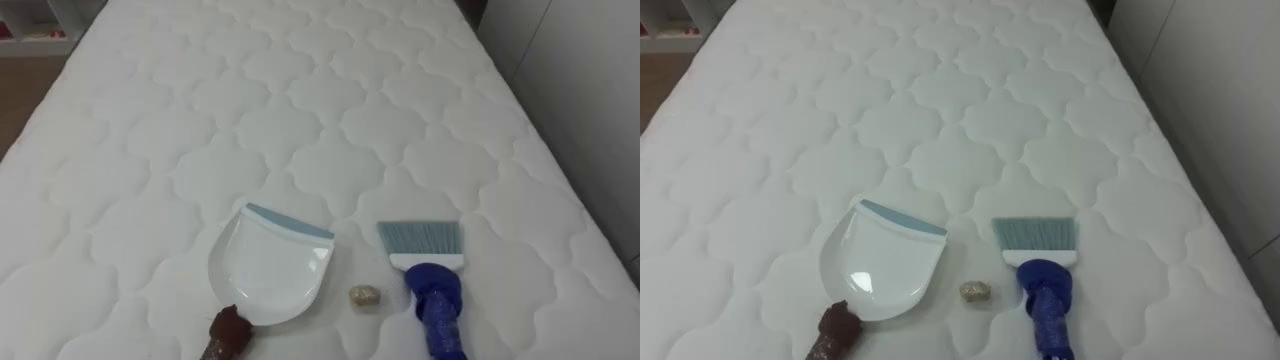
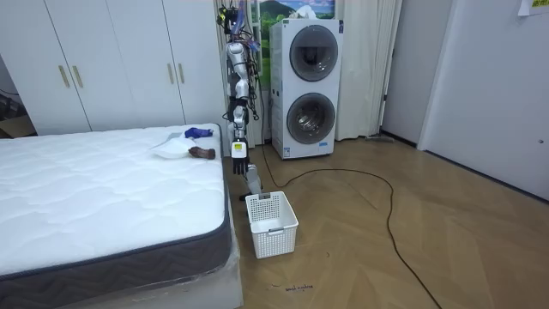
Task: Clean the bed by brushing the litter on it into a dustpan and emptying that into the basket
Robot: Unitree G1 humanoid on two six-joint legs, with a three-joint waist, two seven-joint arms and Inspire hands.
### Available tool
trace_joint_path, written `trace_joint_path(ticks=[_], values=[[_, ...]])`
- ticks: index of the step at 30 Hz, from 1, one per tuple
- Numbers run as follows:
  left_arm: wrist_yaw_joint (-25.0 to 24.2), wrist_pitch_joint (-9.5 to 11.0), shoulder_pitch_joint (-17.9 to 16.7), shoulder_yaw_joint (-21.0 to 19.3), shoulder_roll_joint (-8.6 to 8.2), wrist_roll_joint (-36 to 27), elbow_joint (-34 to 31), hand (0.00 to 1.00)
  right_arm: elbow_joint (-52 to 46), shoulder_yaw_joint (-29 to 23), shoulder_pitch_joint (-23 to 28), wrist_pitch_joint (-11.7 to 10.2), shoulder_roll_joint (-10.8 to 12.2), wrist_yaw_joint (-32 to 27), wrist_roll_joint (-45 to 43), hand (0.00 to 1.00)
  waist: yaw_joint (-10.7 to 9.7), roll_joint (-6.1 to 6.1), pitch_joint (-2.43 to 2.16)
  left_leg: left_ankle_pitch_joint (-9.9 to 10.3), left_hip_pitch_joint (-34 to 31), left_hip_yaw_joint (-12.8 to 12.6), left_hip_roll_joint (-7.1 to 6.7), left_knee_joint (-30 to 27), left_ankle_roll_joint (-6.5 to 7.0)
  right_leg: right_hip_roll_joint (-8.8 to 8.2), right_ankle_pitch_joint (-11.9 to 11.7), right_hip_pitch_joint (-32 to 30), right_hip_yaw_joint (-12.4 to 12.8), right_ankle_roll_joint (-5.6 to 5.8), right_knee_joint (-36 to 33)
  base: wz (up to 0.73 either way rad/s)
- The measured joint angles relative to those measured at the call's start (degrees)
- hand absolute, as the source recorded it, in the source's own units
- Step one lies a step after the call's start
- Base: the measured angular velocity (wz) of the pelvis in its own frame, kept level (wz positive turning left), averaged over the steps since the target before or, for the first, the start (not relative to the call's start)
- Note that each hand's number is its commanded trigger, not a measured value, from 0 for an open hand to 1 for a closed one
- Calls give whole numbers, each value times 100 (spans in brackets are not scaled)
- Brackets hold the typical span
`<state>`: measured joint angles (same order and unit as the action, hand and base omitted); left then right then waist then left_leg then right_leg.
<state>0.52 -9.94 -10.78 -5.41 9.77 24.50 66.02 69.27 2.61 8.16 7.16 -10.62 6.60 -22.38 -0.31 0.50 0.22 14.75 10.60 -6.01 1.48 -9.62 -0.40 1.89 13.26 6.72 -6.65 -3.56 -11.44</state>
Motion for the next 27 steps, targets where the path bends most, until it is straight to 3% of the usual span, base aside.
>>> trace_joint_path(ticks=[15, 18, 21, 27], values=[[20, 45, -1, -4, -5, -19, -14, 0, 8, -16, -4, -14, -3, 23, -30, 0, -43, 43, -18, 0, 11, -7, 3, -8, 0, 0, 2, 10, 0, -2, -24, 0], [273, 146, -3, -90, -7, -18, -73, 0, 8, -22, -14, -55, -2, -23, -29, 0, -59, 47, -15, 0, 22, 1, 4, -6, 0, 6, 1, 17, 20, -2, -15, -1], [637, 376, 26, -282, -1, -23, -207, 0, 26, -24, -10, -182, -7, -85, 59, 0, -69, 52, -11, 0, 18, 3, 1, -8, 0, 4, 0, 14, 16, -1, -14, 0], [1257, 393, -3, -537, -8, -24, -616, 0, 54, -55, -21, -478, -10, -233, 182, 0, -80, 9, 16, 0, -13, 51, 1, -5, 0, 11, -6, -27, 1, 0, -19, 4]])
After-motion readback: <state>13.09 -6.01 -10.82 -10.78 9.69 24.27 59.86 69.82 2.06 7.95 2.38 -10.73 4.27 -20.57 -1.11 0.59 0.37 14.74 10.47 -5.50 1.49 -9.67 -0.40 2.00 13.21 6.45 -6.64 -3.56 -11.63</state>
